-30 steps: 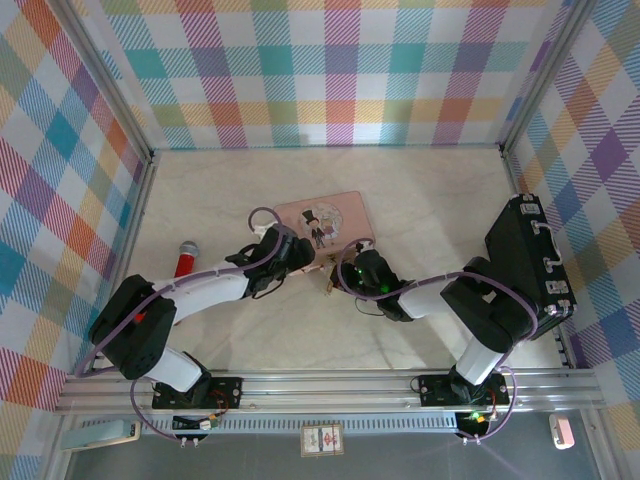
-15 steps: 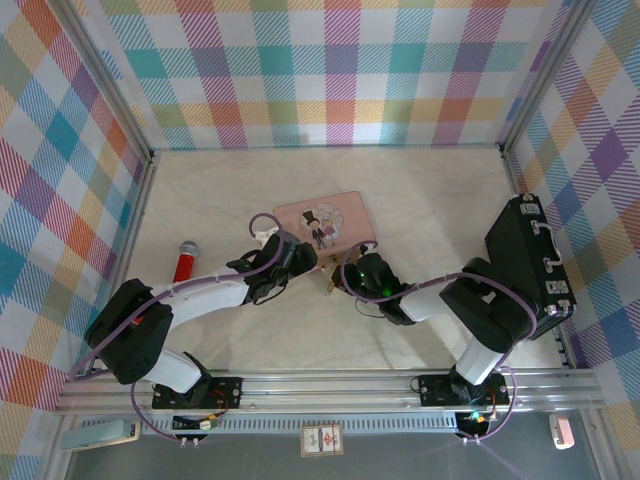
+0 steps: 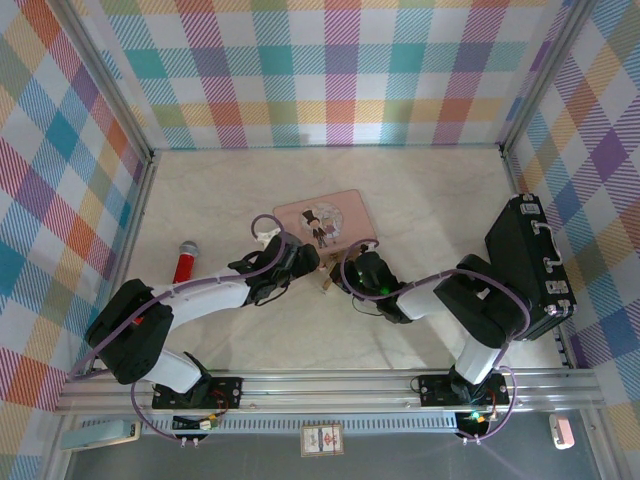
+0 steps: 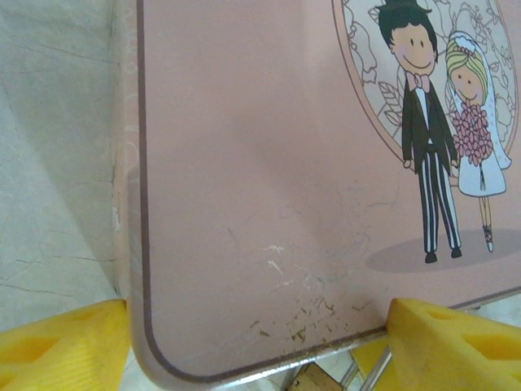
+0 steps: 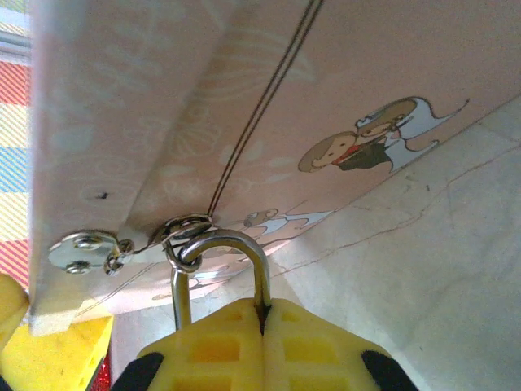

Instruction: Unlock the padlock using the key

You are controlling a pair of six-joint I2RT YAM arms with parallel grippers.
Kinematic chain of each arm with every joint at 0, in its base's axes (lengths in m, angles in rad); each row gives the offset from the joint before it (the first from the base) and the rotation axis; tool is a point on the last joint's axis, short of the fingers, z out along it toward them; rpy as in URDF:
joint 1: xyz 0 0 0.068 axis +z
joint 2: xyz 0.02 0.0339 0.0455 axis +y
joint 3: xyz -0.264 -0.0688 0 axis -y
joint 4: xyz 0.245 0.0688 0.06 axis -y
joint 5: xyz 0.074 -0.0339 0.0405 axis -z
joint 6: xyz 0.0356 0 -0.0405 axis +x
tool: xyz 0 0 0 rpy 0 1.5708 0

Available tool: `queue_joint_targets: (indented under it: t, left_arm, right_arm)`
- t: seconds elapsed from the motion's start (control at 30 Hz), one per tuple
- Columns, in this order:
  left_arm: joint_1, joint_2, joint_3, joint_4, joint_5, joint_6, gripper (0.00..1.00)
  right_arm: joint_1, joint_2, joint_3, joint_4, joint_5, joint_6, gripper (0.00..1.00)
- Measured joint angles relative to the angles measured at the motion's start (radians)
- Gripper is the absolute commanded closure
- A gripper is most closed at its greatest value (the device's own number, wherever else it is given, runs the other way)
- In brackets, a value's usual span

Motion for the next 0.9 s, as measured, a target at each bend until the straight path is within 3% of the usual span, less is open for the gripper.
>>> queue_joint_targets:
  t: [0.9]
  left_arm:
    - [-0.009, 0.021, 0.0, -0.018, 0.023, 0.007, 0.14]
  right_arm:
    - [-0.059, 0.081, 0.015, 0.139, 0.033, 0.224, 1.0]
